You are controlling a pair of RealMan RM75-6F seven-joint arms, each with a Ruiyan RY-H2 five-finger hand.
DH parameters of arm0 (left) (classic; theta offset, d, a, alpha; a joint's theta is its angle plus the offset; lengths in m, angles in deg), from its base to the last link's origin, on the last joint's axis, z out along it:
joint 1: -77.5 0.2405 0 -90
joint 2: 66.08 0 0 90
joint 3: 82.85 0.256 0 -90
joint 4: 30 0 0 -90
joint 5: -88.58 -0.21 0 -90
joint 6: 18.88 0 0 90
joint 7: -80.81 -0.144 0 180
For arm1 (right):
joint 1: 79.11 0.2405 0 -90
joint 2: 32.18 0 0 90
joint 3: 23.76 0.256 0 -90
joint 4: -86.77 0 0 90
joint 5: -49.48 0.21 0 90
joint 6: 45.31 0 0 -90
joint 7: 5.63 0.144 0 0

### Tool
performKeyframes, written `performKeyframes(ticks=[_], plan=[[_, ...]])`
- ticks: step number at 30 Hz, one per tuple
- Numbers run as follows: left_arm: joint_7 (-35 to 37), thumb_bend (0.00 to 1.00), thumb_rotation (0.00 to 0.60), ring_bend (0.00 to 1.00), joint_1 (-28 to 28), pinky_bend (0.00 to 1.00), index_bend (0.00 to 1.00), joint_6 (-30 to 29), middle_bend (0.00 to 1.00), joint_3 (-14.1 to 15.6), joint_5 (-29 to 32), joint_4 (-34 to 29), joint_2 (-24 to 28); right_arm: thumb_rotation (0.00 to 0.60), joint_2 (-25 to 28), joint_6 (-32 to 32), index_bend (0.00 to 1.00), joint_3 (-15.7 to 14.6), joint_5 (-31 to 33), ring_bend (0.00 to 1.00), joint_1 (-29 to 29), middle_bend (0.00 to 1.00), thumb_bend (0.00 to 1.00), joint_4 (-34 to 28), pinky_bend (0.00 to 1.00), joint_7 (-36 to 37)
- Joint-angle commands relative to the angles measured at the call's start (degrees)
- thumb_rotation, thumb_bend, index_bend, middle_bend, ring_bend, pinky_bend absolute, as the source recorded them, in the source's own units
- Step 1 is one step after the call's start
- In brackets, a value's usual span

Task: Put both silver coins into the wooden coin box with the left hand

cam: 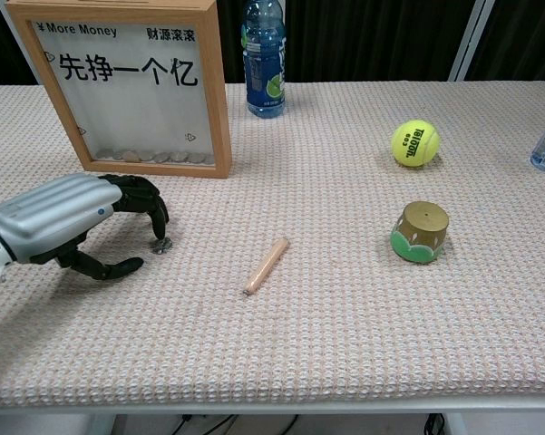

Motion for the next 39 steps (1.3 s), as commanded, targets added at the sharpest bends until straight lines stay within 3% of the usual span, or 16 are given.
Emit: performKeyframes(ticks=[1,25,39], plan=[[0.2,0.33,0.600,0.10,0.0,0.18,0.37,0.0,0.22,0.4,-0.1,0.7,-0.4,0.600,0.0,0.0,0.00,0.0,-0.1,0.00,0.0,0.00,0.18,0.1,0.00,0.0],[-0.3,0.33,0.600,0.09,-0.3,0.17,0.39,0.4,0.21,0.5,0.6,2.1,-1.6,0.600,-0.1,0.5,0.00,0.1,0.1,0.00,0.1,0.00,0.18,0.7,0.00,0.5],[1.5,0.33,0.600,0.09,-1.1,0.17,0.46,0.5,0.22,0.2,0.7,4.9,-3.8,0.600,-0.1,0.7,0.00,0.1,0.8,0.00,-0.4,0.00,0.18,1.6,0.00,1.9]])
